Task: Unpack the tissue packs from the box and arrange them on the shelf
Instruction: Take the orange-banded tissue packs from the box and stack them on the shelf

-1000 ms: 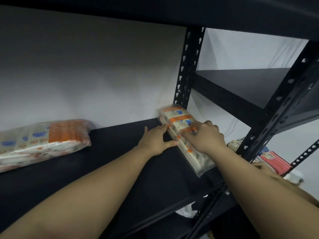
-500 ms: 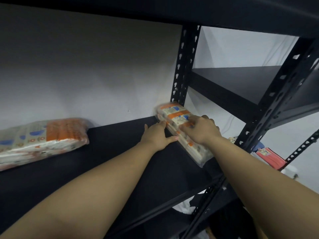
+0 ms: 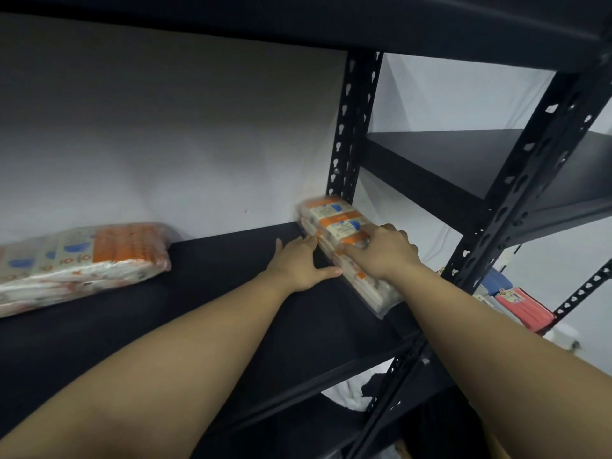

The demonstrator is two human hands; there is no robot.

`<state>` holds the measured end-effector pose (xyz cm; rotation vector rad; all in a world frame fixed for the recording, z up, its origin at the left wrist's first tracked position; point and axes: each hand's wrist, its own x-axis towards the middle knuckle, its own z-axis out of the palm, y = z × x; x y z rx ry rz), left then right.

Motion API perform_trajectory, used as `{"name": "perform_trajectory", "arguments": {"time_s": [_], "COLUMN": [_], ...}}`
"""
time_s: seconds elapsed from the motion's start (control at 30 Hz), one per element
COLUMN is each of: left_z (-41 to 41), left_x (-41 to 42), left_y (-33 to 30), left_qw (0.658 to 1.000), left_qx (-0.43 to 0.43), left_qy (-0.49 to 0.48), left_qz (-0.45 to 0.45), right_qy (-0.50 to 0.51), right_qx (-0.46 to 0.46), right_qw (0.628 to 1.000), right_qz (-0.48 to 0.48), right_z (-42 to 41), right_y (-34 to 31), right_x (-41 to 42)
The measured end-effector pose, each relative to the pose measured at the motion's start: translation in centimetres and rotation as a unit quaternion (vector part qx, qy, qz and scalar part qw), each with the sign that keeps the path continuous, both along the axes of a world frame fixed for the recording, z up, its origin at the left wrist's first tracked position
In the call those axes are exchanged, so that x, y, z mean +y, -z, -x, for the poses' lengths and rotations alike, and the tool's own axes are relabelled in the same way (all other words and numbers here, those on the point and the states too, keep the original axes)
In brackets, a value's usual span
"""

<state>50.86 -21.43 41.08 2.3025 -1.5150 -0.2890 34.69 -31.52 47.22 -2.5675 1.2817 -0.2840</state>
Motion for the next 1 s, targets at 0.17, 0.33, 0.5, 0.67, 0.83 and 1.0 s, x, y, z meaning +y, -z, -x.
{"name": "perform_trajectory", "arguments": {"time_s": [0.17, 0.33, 0.5, 0.67, 0.83, 1.0], "left_z": [0.0, 0.4, 2.3, 4.9, 7.1, 10.0], "left_x": [3.1, 10.4, 18.8, 28.3, 37.9, 45.4], "left_y": [-0.6, -0.8, -0.2, 0.2, 0.6, 1.6], "left_qw": [0.999, 0.998, 0.999, 0.998, 0.996, 0.994], "left_qx": [0.002, -0.004, -0.008, -0.018, -0.028, -0.038], "left_qy": [-0.021, -0.037, -0.038, -0.063, -0.083, -0.095], "left_qz": [-0.028, -0.046, -0.022, 0.000, 0.003, 0.034], "right_qy": [-0.012, -0.089, -0.155, -0.171, -0.182, -0.198], "right_qx": [0.002, -0.020, -0.071, -0.050, -0.034, -0.029], "right_qw": [0.999, 0.983, 0.980, 0.983, 0.982, 0.979], "right_qz": [0.041, 0.162, 0.106, 0.045, 0.034, 0.035], "right_z": [0.2, 0.5, 2.0, 4.1, 6.6, 9.1], "right_y": [0.0, 0.6, 2.8, 5.7, 6.7, 7.2], "right_x": [1.0, 5.6, 13.1, 21.5, 29.8, 36.2]}}
